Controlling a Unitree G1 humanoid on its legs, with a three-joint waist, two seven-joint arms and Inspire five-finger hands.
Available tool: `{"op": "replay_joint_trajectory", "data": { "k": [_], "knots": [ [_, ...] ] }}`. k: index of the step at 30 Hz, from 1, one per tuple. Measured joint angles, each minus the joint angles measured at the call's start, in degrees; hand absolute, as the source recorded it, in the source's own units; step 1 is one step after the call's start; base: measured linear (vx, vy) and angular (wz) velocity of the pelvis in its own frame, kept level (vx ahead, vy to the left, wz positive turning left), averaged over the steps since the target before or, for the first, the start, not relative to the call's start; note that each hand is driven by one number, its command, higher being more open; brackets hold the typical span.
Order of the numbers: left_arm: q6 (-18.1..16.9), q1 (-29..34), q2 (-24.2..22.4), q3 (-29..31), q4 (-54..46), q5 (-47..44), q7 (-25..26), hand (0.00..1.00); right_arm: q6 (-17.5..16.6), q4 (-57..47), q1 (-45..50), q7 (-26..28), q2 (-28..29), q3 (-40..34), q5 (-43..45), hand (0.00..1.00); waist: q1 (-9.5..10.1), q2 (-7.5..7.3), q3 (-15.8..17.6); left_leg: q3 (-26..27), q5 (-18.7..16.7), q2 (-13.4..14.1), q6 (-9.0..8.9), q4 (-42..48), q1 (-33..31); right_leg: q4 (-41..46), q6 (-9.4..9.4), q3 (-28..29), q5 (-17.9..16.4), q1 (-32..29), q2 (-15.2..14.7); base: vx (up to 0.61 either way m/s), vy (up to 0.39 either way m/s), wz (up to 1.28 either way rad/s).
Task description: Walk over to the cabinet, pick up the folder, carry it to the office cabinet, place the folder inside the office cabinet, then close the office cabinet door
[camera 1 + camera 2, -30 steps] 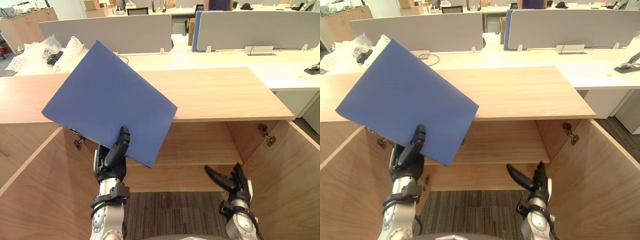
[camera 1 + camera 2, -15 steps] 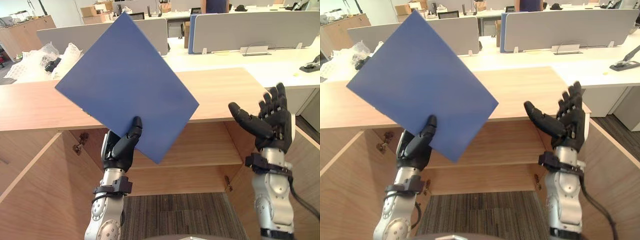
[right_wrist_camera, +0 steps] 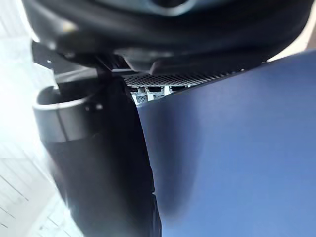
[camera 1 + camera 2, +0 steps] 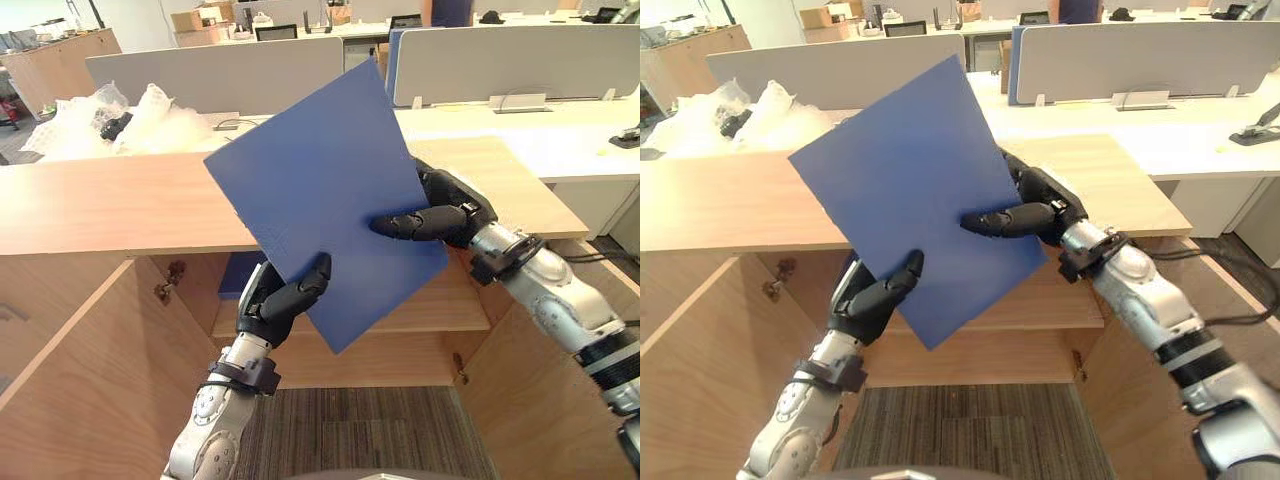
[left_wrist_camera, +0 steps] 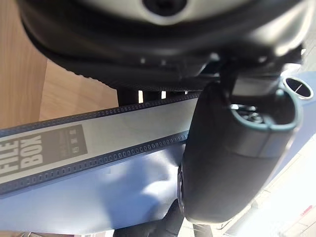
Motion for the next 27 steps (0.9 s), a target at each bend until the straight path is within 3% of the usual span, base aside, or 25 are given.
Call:
{"op": "replay_joint_trajectory", "data": {
  "k": [8, 9, 15, 16, 22, 27],
  "knots": [
    [-1.6, -5.1, 4.0, -3.8, 1.4, -1.1, 0.2, 0.0, 0.3, 2.6, -6.6, 2.7, -5.1, 5.1, 2.3, 1.0, 0.07, 0.12, 0.0, -0.3, 1.0, 0.0, 0.15, -1.5, 0.9, -0.2, -0.05, -0.3, 0.0, 0.4, 0.1, -0.01, 0.002, 0.02],
    [-1.7, -5.5, 4.4, -4.1, 1.5, -1.3, 0.3, 0.0, 0.3, 2.8, -7.2, 2.7, -5.4, 6.0, 2.5, 0.0, 0.03, 0.13, 0.0, -0.3, 1.1, 0.0, 0.14, -1.7, 1.1, -0.3, -0.07, -0.3, 0.0, 0.7, 0.2, -0.03, 0.008, 0.01],
    [-2.7, -7.2, 10.9, -6.7, 2.1, -2.3, 0.6, 0.0, 1.4, 2.7, -10.0, 4.5, -10.4, 13.7, 6.4, 0.0, 0.21, 0.16, 0.0, -0.2, 1.3, 0.0, -0.22, -1.7, 1.4, -0.8, -0.09, -0.3, 0.4, 1.1, 0.2, -0.03, 0.008, 0.0],
    [-3.0, -7.6, 12.7, -6.9, 2.1, -2.6, 0.6, 1.0, 1.7, 2.1, -10.1, 5.8, -11.6, 14.3, 6.6, 0.0, 0.26, 0.16, 0.0, -0.1, 1.4, 0.0, -0.29, -1.7, 1.4, -0.9, -0.1, -0.2, 0.4, 1.1, 0.2, 0.0, 0.0, 0.0],
    [-4.4, -8.1, 21.1, -12.9, 2.7, -5.5, 0.4, 1.0, 1.5, -2.4, -10.5, 7.4, -16.1, 14.9, 6.0, 0.0, 0.22, 0.38, -0.3, 0.7, 1.5, 0.1, -0.44, -1.7, 1.8, -0.8, -0.11, 0.4, 0.5, 1.1, 0.2, -0.02, 0.008, -0.05],
    [-0.4, -7.8, 23.4, -20.6, 6.1, -5.5, -4.6, 1.0, -0.1, -7.7, -10.1, 7.3, -16.4, 11.9, -5.4, 0.0, -0.28, 0.63, -0.5, 1.0, 1.5, 0.2, -0.47, -1.7, 1.8, -0.6, -0.09, 0.9, 0.6, 0.7, 0.3, -0.03, 0.009, -0.05]
  ]
}}
